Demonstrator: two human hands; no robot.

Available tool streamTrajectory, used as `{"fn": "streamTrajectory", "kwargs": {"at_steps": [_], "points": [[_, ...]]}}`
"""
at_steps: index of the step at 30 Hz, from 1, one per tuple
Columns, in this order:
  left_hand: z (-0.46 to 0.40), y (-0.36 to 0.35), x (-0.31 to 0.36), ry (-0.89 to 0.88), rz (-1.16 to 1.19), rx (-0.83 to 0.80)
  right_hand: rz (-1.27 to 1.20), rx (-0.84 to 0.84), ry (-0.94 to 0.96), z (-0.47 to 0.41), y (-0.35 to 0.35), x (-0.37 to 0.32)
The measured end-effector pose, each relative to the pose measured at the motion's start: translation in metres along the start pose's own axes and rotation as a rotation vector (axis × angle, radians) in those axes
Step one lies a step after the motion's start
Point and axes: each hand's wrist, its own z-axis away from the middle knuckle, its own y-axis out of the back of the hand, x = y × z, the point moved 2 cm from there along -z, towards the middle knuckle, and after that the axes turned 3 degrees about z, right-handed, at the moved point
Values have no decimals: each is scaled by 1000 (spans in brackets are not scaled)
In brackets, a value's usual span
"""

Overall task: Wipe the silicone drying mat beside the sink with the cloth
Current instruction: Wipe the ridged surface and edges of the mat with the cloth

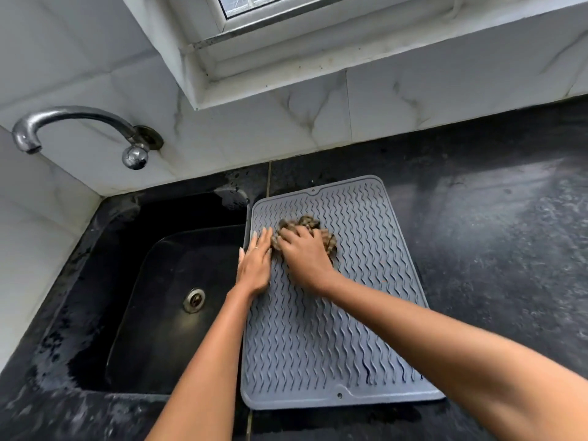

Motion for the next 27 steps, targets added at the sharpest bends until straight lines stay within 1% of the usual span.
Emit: {"fn": "streamTrajectory", "kwargs": {"at_steps": [2,4,6,7,9,11,12,13,14,17,18,19,22,24,26,27], "points": [[-4,3,-1,36,79,-52,-57,87,90,49,7,-14],[-7,9,-3,82,127,-107,-108,120,178,92,13,-28],[-9,18,1,148,160,-122,-148,41,240,113,20,-34],[-11,24,3,182,182,-131,-216,-16,238,110,25,-33],[-17,35,7,245,258,-157,-414,-51,127,86,41,-28],[-25,46,5,325,331,-185,-544,75,-17,46,52,-20],[-30,51,5,369,339,-185,-524,145,-64,24,52,-18],[-34,56,6,404,337,-175,-464,175,-91,0,49,-17],[-38,61,8,421,322,-150,-374,154,-99,-21,45,-17],[-45,70,20,430,252,-97,-191,-27,-121,-58,16,-18],[-45,71,23,409,230,-82,-158,-35,-120,-57,6,-19],[-46,72,23,398,224,-61,-125,0,-96,-51,-2,-20],[-45,66,12,392,356,-36,-48,63,28,-19,-15,-31],[-44,66,13,395,389,-56,-80,103,105,6,-9,-41],[-46,67,17,385,331,-61,-162,76,195,41,3,-51],[-47,67,19,376,311,-65,-200,37,243,62,10,-55]]}}
